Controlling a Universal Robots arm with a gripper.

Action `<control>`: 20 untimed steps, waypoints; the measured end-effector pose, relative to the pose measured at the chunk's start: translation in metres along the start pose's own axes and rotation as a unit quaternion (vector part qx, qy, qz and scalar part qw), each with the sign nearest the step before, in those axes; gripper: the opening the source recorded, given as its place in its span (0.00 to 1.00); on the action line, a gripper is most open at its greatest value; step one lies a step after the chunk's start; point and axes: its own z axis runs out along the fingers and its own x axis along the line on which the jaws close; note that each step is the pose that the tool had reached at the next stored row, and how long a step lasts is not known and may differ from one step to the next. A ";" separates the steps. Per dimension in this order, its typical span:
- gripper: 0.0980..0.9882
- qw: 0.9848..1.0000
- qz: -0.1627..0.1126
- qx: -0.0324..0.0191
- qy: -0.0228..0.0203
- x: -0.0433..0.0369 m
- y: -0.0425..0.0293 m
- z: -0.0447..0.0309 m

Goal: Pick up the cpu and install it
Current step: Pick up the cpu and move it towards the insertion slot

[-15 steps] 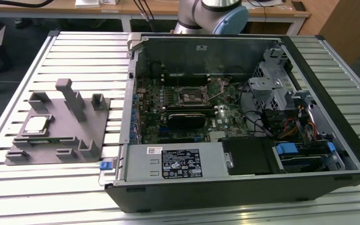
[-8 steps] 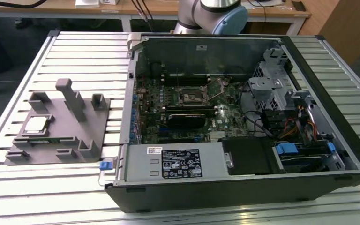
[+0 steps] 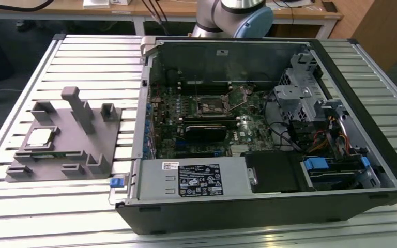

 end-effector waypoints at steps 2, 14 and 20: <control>0.01 1.000 0.000 0.000 0.001 -0.0001 -0.0001 0.0010; 0.01 1.000 0.000 0.000 0.001 0.0000 -0.0007 0.0063; 0.01 1.000 0.000 0.000 0.001 0.0001 -0.0009 0.0113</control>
